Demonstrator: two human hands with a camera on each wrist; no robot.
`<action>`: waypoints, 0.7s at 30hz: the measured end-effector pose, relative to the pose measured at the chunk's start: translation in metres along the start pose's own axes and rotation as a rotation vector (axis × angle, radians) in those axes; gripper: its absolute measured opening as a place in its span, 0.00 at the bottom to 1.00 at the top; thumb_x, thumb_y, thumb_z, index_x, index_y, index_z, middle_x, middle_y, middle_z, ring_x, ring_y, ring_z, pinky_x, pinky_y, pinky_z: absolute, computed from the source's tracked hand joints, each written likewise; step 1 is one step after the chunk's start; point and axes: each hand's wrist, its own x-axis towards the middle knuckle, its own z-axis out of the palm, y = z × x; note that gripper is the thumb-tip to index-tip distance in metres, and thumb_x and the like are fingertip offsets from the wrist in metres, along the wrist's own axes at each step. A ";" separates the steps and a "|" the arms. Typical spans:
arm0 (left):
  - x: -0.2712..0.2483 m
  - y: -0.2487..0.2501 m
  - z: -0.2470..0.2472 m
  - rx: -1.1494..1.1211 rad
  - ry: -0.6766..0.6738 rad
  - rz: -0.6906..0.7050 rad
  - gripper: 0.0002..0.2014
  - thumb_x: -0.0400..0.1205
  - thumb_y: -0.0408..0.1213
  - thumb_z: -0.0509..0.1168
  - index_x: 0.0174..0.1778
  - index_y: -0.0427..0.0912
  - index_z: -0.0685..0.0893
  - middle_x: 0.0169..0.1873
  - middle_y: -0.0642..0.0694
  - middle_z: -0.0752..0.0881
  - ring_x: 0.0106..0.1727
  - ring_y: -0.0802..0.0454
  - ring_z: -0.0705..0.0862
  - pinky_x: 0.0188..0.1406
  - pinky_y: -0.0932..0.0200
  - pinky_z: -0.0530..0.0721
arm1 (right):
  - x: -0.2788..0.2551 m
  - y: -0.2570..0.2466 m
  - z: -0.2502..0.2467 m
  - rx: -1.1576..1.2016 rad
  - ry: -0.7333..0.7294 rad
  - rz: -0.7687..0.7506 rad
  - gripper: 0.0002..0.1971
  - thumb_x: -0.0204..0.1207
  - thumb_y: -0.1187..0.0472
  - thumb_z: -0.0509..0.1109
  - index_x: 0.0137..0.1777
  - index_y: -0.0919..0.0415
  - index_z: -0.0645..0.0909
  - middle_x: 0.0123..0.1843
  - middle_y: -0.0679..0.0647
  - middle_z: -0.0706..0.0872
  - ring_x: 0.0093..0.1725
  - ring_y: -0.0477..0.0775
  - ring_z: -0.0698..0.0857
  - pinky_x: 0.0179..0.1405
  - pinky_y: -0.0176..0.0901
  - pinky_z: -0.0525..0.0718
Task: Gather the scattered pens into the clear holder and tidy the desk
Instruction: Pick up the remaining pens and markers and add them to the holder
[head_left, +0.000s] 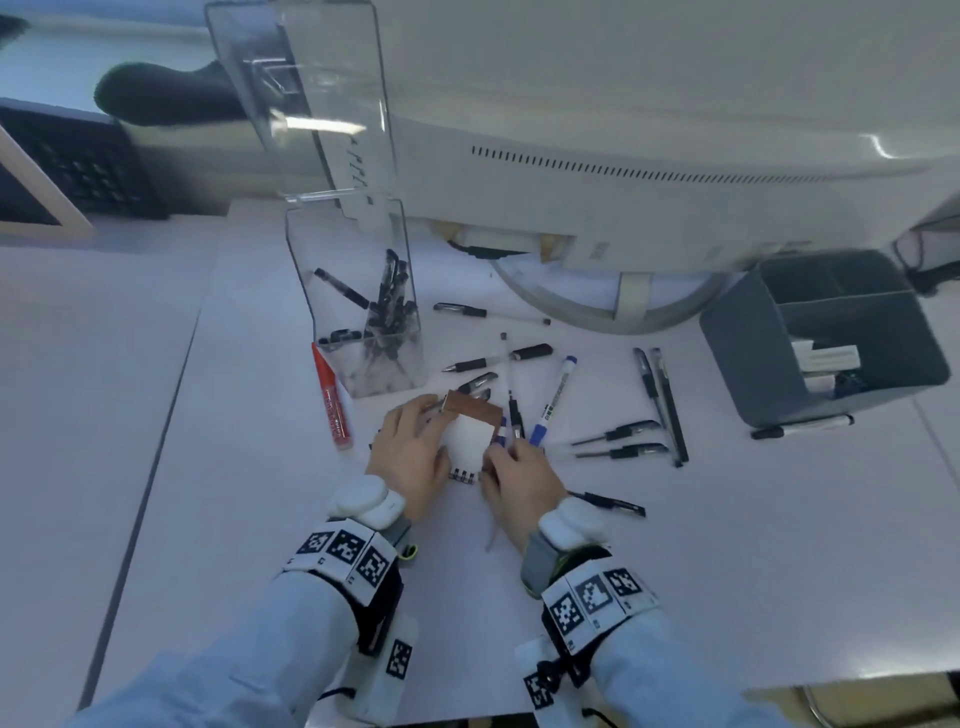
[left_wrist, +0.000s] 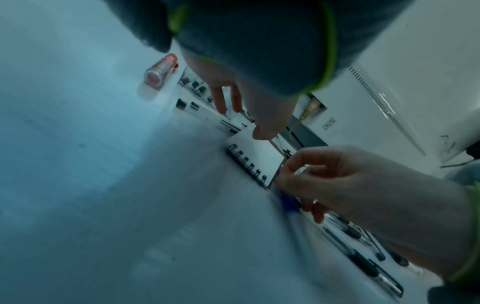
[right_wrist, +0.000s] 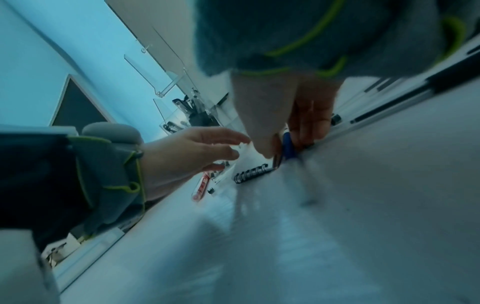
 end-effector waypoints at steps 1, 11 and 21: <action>0.000 -0.003 -0.003 0.012 0.004 0.017 0.20 0.65 0.38 0.52 0.54 0.45 0.74 0.53 0.33 0.87 0.48 0.33 0.86 0.41 0.44 0.88 | 0.002 -0.004 -0.003 0.000 -0.025 0.009 0.08 0.71 0.66 0.69 0.48 0.69 0.80 0.48 0.66 0.82 0.49 0.65 0.82 0.42 0.45 0.79; -0.014 -0.028 -0.021 0.039 -0.032 0.104 0.21 0.65 0.36 0.50 0.54 0.46 0.74 0.54 0.34 0.87 0.57 0.42 0.77 0.42 0.46 0.89 | 0.039 0.001 -0.065 0.582 0.142 0.387 0.14 0.76 0.67 0.63 0.61 0.68 0.72 0.50 0.55 0.79 0.44 0.55 0.78 0.46 0.46 0.79; 0.006 -0.059 -0.052 -0.034 0.113 -0.035 0.22 0.74 0.28 0.56 0.66 0.36 0.74 0.69 0.31 0.75 0.68 0.31 0.76 0.66 0.39 0.75 | 0.095 -0.041 -0.046 0.011 -0.166 0.287 0.12 0.74 0.53 0.67 0.47 0.61 0.69 0.50 0.63 0.84 0.49 0.62 0.84 0.37 0.44 0.71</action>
